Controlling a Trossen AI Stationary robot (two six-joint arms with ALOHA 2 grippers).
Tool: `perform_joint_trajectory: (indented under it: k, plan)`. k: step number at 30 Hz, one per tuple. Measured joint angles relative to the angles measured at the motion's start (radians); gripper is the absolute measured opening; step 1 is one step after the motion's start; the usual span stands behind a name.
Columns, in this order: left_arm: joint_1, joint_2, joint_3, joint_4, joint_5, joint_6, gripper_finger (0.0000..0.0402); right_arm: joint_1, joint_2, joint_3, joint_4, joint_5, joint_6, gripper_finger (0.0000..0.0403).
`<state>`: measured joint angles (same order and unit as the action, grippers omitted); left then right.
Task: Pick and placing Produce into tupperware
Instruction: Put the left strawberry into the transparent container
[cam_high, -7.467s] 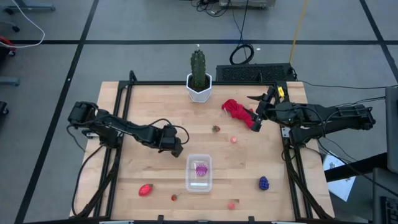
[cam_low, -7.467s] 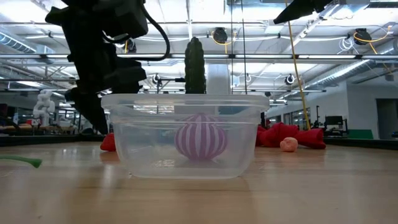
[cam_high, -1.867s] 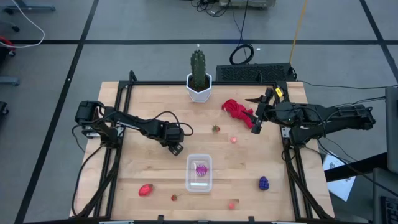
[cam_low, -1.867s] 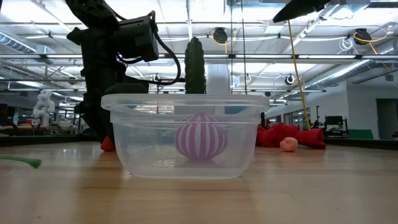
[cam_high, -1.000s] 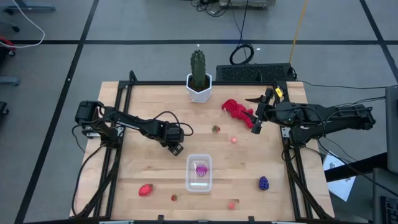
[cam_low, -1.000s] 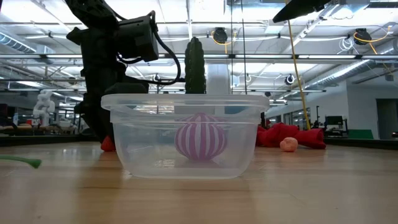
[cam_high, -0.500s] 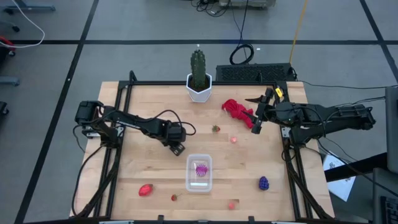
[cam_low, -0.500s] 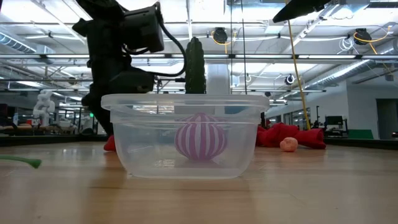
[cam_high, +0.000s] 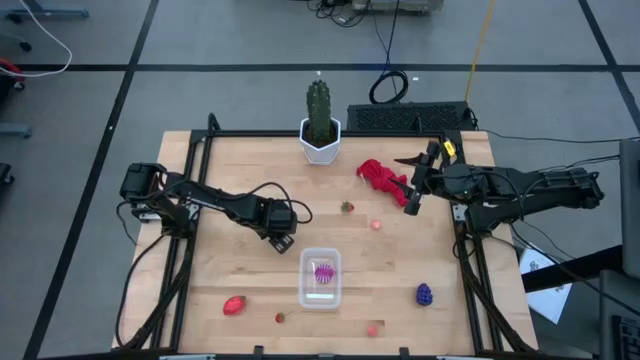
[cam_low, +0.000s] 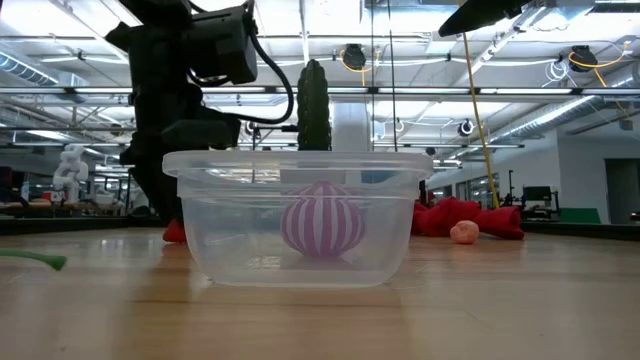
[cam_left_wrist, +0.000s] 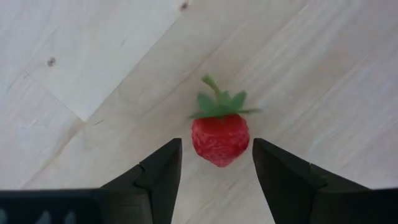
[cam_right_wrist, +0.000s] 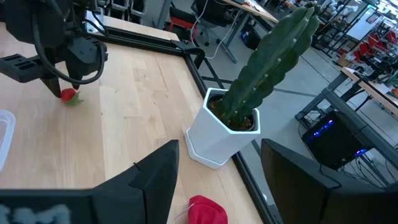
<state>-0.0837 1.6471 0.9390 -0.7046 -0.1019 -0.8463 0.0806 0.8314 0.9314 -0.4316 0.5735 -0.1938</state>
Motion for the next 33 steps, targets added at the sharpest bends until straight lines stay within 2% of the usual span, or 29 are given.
perform_joint_trajectory:
  k: [33]
  plan:
    - [0.000, 0.070, 0.000, 0.065, -0.006, 0.026, 0.0201, 0.000, 0.000, 0.000, 0.000, 0.000, -0.001, 0.0219]
